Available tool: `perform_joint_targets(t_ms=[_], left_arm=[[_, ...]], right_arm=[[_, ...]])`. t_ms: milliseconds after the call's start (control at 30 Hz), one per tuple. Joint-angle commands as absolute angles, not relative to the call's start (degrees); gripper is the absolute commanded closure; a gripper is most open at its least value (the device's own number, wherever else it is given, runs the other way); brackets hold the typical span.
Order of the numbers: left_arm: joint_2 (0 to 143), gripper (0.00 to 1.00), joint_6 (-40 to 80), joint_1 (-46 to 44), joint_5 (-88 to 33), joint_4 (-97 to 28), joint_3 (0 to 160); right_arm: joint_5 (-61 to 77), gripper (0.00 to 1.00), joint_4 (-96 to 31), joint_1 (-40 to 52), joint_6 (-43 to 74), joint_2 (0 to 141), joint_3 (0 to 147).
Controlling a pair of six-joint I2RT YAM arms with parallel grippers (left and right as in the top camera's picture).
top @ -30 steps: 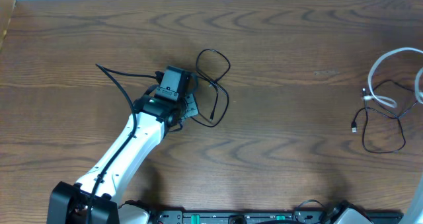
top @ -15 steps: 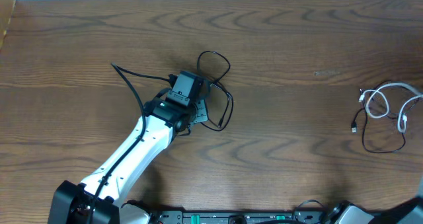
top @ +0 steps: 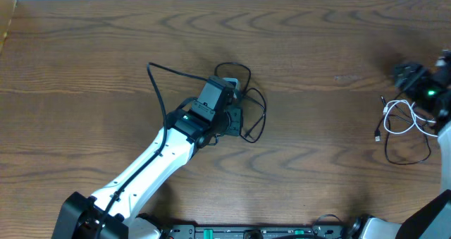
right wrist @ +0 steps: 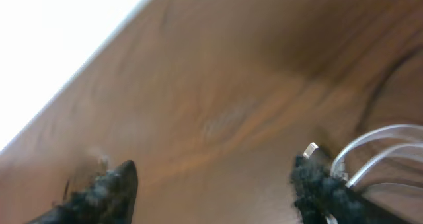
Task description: Untangle cables
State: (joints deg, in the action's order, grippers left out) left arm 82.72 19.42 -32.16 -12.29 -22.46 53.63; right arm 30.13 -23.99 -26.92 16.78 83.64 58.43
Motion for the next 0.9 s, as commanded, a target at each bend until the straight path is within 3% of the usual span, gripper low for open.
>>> perform_joint_targets(t_ms=[0,233,500,600,700,833,867], left_arm=[[79.75,0.93,12.16,-32.51,-14.20,-22.35,53.98],[66.48,0.92,11.90,-32.51,-14.63,-22.13,54.06],[55.88,0.93,14.68,-32.49,-19.88,-21.26,54.06],[55.35,0.93,16.38,-32.51,-21.08,-21.26,54.06],[55.37,0.93,17.93,-32.51,-24.64,-20.34,54.06],[55.40,0.93,18.35,-32.51,-25.41,-20.45,54.06],[55.40,0.93,18.35,-32.51,-26.22,-20.40,54.06]], right_arm=[[32.56,0.20,-29.08,-21.56,9.67,83.81,58.81],[34.24,0.12,-39.64,-7.18,-3.77,83.85,58.81],[39.44,0.04,-37.26,9.45,-8.86,83.88,58.81],[39.42,0.05,-34.89,13.58,-8.69,83.88,58.81],[39.38,0.13,-32.08,16.45,-8.10,83.90,58.81],[39.35,0.13,-27.68,18.87,-5.34,83.90,58.81],[39.22,0.17,-26.13,19.18,-4.43,83.90,58.81]])
